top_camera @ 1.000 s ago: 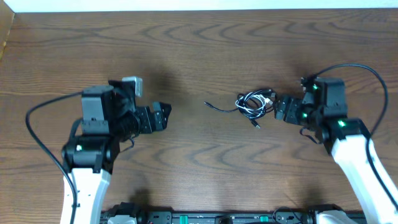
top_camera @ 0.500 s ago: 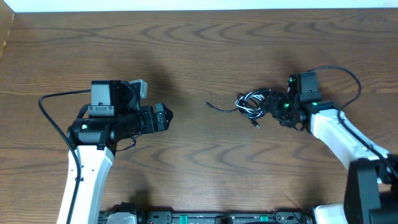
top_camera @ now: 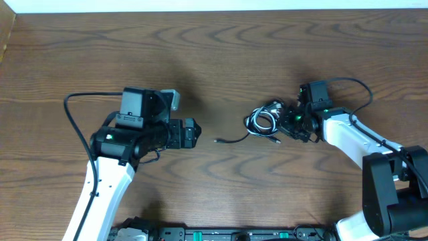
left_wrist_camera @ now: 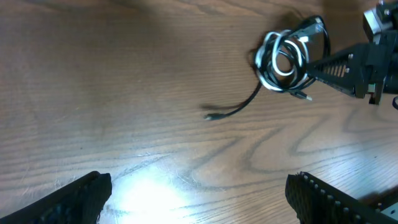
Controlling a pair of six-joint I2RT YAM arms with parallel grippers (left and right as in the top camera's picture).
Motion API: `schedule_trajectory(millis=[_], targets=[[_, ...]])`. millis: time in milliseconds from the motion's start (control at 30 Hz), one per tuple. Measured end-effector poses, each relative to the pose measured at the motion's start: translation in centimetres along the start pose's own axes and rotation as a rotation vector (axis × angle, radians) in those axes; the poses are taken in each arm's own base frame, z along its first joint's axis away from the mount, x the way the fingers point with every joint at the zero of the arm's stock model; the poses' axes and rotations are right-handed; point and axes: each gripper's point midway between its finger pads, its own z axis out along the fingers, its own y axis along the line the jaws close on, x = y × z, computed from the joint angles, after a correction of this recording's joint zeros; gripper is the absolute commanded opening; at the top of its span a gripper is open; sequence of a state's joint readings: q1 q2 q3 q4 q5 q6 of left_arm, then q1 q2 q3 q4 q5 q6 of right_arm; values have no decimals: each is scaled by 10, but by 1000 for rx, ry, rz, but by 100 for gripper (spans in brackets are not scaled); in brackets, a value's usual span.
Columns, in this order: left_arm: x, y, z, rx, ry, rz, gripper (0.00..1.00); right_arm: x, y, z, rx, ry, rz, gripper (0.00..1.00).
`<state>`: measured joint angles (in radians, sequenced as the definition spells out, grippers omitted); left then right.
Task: Untangle cables
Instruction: 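Move both grippers forward to the tangled black and white cable bundle, then grasp the cable bundle with both grippers from opposite sides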
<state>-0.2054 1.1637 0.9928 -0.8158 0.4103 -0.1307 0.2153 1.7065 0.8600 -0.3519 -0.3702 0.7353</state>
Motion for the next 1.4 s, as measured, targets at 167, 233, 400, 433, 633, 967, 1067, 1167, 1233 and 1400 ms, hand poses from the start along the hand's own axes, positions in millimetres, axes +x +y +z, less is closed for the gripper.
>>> schedule_trajectory(millis=[167,233,400,433,633,967,1067,1167,1233,1400], targets=[[6,-7,15,-1,48,36,95,24,24,3,-96,87,-239,1],[10,-10,24,0,79,46,94,36,30,4,-118,120,-306,1],[16,-18,51,13,149,77,94,54,38,5,-147,171,-387,1],[16,-19,56,18,155,84,94,55,38,6,-149,176,-395,1],[20,-32,91,46,203,131,88,58,40,6,-157,184,-415,1],[36,-46,136,69,273,191,79,62,39,5,-161,200,-412,1],[39,-50,142,74,283,207,79,62,39,5,-162,201,-412,1],[41,-56,146,83,281,225,79,62,40,5,-163,202,-412,1],[40,-58,148,88,276,233,78,62,40,5,-163,203,-412,1],[39,-61,148,93,267,240,73,62,40,5,-163,203,-411,1]])
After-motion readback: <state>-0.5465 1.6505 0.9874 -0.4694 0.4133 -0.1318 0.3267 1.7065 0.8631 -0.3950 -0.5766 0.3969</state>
